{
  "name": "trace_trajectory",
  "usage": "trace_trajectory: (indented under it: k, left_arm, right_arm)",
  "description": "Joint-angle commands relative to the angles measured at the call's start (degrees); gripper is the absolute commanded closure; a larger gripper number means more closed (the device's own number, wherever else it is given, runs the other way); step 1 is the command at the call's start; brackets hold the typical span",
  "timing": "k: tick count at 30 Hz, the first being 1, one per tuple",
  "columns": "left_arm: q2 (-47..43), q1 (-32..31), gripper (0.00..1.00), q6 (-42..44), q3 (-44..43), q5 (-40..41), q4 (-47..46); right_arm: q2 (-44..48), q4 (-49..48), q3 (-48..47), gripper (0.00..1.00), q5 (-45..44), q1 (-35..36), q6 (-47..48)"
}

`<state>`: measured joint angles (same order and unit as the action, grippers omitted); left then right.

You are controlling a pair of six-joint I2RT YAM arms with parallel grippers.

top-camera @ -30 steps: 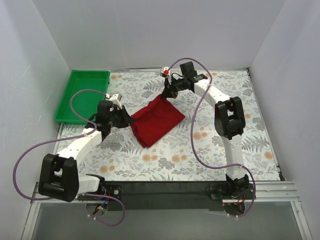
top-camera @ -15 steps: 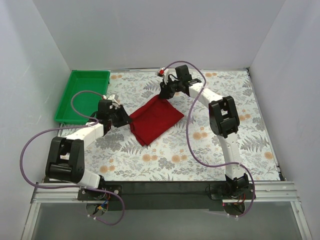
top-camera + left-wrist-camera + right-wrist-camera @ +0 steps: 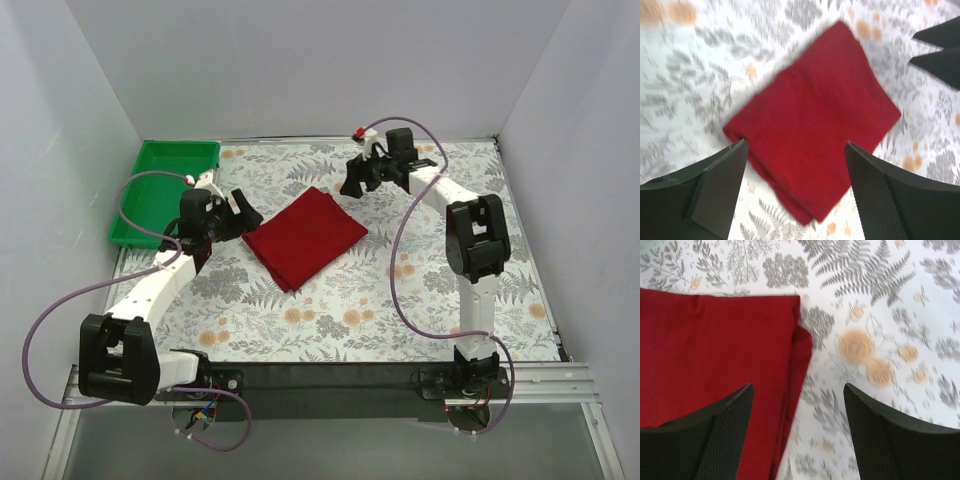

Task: Fold and stack the t-shirts
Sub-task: Fold the tshirt

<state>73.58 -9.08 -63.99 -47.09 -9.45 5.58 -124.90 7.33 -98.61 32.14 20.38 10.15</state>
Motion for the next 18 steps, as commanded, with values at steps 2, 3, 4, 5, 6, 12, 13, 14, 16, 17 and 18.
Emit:
trace_trajectory:
  k: [2,3,4,5,6,12,13,14,16,17,18]
  left_arm:
    - [-4.93,0.21,0.3,-6.05,7.26,-7.06,5.67]
    - [-6.24,0.2,0.31,-8.93,11.28,-9.42,4.88]
    - [-8.52,0.03,0.32,-10.18,12.97,-10.23,2.7]
    - [-9.59,0.03,0.33,-11.24,14.56,-10.41,1.89]
    - [-10.29,0.03,0.34,-13.16,16.57,-11.28,-0.46]
    - [-6.8,-0.06,0.37,-14.76,16.51,-13.23,-4.35]
    - [-5.91,-0.06,0.37,-14.76,15.9,-11.83,-4.35]
    - [-4.34,-0.06,0.37,-14.94,15.72,-11.29,-4.53]
    - [-2.92,-0.06,0.37,-16.25,15.89,-11.55,-7.15]
    - [-1.96,-0.06,0.37,-16.78,15.72,-11.38,-7.51]
    - [-0.38,-0.06,0.36,-17.13,15.63,-11.55,-8.04]
  right_arm:
    - [5.28,2.33,7.71,0.33,7.93,-3.86,-0.31]
    - [5.72,2.94,10.77,0.33,8.55,-3.86,0.65]
    - [6.59,2.86,12.02,0.33,9.42,-3.86,0.74]
    - [6.77,2.86,12.82,0.33,9.87,-3.86,0.66]
    - [6.78,3.04,13.87,0.33,10.31,-3.86,0.14]
    - [4.76,3.3,14.23,0.34,12.68,-3.95,-2.94]
    - [4.06,3.48,14.15,0.34,13.47,-3.86,-4.08]
    - [3.62,3.56,14.06,0.35,14.26,-3.86,-4.52]
    - [2.48,4.09,14.06,0.35,15.93,-3.95,-5.4]
    - [2.21,4.09,14.06,0.35,16.11,-3.86,-5.84]
    - [2.03,4.27,14.06,0.36,16.02,-3.95,-5.76]
